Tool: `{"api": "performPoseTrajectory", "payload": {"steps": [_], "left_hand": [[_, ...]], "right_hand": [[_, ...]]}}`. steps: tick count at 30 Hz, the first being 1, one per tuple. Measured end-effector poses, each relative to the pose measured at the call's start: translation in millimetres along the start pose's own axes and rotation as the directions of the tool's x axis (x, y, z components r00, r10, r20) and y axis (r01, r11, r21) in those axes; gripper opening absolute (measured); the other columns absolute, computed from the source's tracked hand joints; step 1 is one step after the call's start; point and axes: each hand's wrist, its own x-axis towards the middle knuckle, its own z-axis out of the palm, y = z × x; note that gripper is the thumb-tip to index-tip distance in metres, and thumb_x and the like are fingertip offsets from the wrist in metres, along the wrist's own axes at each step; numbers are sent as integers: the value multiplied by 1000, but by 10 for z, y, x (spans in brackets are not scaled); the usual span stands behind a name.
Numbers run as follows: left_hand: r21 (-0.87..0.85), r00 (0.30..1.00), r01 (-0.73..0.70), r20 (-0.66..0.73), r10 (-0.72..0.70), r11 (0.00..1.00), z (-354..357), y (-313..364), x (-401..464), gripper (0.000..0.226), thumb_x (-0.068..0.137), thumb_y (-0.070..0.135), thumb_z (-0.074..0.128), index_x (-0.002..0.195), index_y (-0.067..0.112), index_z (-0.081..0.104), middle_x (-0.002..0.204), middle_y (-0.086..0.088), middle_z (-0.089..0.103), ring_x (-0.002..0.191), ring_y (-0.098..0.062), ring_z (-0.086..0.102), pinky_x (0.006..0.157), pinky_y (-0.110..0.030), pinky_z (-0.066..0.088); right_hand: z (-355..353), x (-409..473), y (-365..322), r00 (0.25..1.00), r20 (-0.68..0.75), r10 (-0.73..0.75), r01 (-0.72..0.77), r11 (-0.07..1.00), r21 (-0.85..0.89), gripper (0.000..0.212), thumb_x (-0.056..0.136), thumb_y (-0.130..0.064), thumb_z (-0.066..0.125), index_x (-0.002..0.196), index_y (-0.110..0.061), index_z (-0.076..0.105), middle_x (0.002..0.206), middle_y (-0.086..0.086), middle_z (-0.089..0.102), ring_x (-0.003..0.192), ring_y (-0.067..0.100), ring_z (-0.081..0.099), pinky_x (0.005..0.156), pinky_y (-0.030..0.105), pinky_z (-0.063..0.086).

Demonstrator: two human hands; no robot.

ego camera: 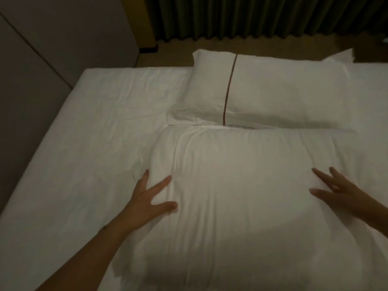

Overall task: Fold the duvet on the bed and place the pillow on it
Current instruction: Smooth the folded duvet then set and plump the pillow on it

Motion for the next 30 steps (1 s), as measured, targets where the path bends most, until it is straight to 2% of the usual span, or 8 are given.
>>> {"api": "performPoseTrajectory", "payload": {"steps": [3,6,8,11,18,23,27,30], "left_hand": [[-236,999,44,-7,-47,971,-32,34,56,71,58,63,84,119,71,49,163,16,0,149,-9,12,122,-37,17],[-368,996,85,31,-79,926,-15,-94,134,80,45,61,91,117,67,57,165,15,1,148,-12,19,119,-41,27],[-353,995,93,3,-98,931,48,-169,226,89,40,67,88,121,69,52,164,16,0,148,-11,19,118,-41,28],[-212,997,50,-42,-60,976,205,-277,238,85,65,68,78,133,75,28,165,10,-4,149,-9,10,119,-38,21],[-35,992,75,-94,-78,997,368,-340,360,81,66,90,47,134,78,4,166,2,-2,151,-11,1,120,-36,11],[-40,990,129,-54,-131,991,350,-344,388,75,72,89,47,132,80,4,165,4,10,150,-12,12,121,-36,14],[-95,990,111,-74,-118,989,382,-324,380,80,57,93,51,125,85,9,155,22,15,143,0,15,117,-29,16],[-93,986,104,-121,-115,990,466,-322,470,88,51,95,48,128,79,10,150,24,15,138,2,15,113,-25,16]], "right_hand": [[-138,-161,302,993,-114,-36,36,999,-5,97,32,-94,61,123,-62,52,159,1,24,145,25,25,114,40,25],[-157,-3,750,974,-226,-19,-32,975,-222,64,50,-98,43,111,-88,27,162,4,18,147,33,18,116,59,18],[-51,23,944,965,-260,31,-119,935,-333,70,66,-90,41,131,-75,21,164,-1,6,148,32,8,115,62,14],[51,95,1109,951,-302,61,-170,922,-349,90,63,-95,34,143,-60,12,164,4,-3,147,37,8,117,55,11],[181,413,1373,978,-210,-15,10,1000,-25,72,63,-70,64,110,-89,12,164,2,4,150,25,9,120,46,15],[237,695,1665,982,-118,-150,159,985,66,79,74,-58,67,134,-74,18,160,-18,15,148,14,15,118,49,19],[495,1015,2023,971,-175,-162,186,974,131,83,71,-62,69,139,-69,20,158,-16,25,143,18,28,115,25,20],[468,1258,2249,984,-131,-118,131,987,95,80,78,-57,66,140,-68,17,158,-11,27,143,21,30,114,50,27]]}}
